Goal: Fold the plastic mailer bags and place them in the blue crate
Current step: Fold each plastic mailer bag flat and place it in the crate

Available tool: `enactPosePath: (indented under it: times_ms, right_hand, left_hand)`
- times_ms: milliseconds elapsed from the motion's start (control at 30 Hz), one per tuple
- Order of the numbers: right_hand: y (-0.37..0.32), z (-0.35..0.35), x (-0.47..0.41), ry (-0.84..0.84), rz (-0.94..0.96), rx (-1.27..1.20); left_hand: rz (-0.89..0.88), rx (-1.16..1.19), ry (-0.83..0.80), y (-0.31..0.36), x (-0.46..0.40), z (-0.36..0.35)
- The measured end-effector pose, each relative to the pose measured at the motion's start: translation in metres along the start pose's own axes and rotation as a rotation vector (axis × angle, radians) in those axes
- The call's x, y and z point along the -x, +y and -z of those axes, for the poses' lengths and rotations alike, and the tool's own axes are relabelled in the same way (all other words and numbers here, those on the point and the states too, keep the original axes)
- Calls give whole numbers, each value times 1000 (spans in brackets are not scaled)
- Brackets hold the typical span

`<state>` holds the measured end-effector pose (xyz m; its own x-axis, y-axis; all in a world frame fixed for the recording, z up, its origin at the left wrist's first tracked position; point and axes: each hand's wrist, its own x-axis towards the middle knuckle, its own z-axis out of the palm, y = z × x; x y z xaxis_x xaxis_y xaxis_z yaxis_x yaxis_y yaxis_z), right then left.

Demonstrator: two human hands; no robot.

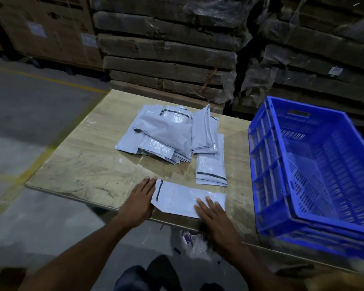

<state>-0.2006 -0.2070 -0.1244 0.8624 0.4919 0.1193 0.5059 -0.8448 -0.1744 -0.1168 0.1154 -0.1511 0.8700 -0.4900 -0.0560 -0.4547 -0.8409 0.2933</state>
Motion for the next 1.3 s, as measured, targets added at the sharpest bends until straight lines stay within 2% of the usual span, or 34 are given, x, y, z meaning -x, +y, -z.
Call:
enactPosePath:
  times_ms: [100, 200, 300, 400, 500, 533, 667, 1067, 1300]
  right_hand:
    - [6, 2, -2, -62, 39, 22]
    - [4, 7, -3, -94, 48, 11]
    - [-6, 7, -11, -11, -70, -60]
    - [-12, 2, -35, 62, -193, -88]
    - [-13, -9, -48, 13, -250, -84]
    - [-13, -14, -47, -11, -257, -66]
    - [-15, -21, -43, -71, -284, 34]
    - [-13, -13, -34, -118, -451, 80]
    - [-6, -8, -29, -175, -514, 49]
  left_hand:
    - [38, 106, -6, -3, 6, 17]
    - [109, 109, 293, 8, 0, 30]
    - [46, 75, 366, 41, -17, 31]
    - [-128, 19, 293, 92, -35, 22]
    - [-71, -24, 24, 116, -41, -4]
    - [-44, -48, 4, 116, -40, -12]
    - [-22, -167, 104, 111, -31, -32]
    - [-23, -162, 71, 105, -28, -22]
    - [33, -181, 27, 70, -12, -14]
